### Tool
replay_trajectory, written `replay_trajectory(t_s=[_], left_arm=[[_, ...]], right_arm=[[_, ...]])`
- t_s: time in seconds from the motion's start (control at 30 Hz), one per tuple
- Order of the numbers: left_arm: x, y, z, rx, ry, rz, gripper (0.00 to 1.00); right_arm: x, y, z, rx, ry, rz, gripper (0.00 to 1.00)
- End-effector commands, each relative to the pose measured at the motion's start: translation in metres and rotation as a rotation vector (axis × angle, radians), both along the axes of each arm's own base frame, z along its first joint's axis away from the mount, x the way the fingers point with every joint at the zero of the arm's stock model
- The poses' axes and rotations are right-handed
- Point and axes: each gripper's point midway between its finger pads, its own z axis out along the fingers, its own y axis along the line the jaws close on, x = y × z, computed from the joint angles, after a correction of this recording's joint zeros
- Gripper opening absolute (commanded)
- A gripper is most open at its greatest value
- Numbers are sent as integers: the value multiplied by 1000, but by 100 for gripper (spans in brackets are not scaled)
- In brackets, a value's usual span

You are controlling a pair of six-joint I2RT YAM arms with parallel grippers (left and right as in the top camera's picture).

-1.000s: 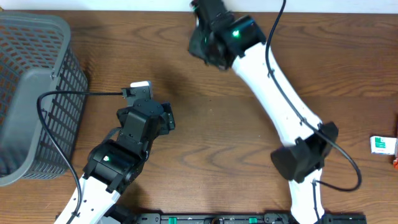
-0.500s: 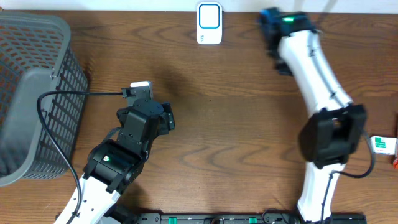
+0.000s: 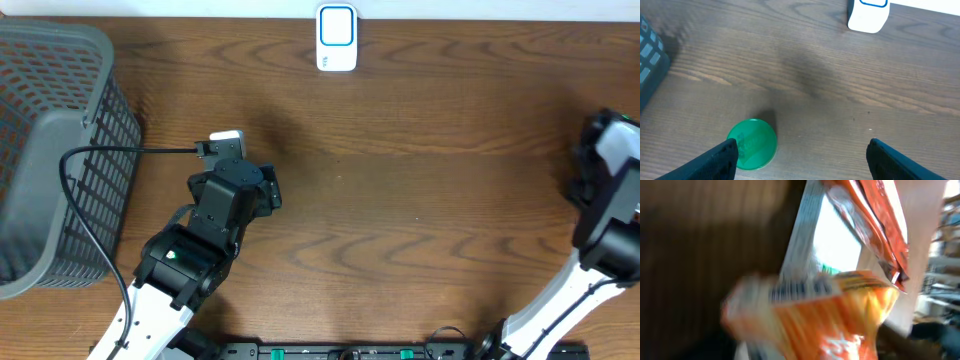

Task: Scan the item barcode
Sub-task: 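Carry the orange tissue pack right and drop it at the table's right edge, then move the left gripper down onto the green-lidded jar and grasp it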

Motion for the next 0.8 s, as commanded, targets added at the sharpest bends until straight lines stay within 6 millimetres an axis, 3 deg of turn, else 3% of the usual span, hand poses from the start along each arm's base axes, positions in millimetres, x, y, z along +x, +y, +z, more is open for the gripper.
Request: replay_trajectory(t_s=[0.0,0.13,0.27,0.3,0.47,0.57,0.77], left_arm=[[1,4,0,21,-4,4,83],[1,4,0,21,-4,4,83],[1,4,0,21,-4,4,83],[1,4,0,21,-4,4,83],[1,4,0,21,-4,4,83],[1,4,0,21,-4,4,83],[5,3,5,11,-29,9,83]], right_arm=[[18,2,-4,127,-84,34,99],[48,5,28,167,-165,64,99],[94,31,74,221,-291,177,99],[112,45,90,257,-348,236,99],[160,117,137,418,-525,457,99],[167,157,148,466,-517,583,99],[165,234,142,539,-419,740,99]])
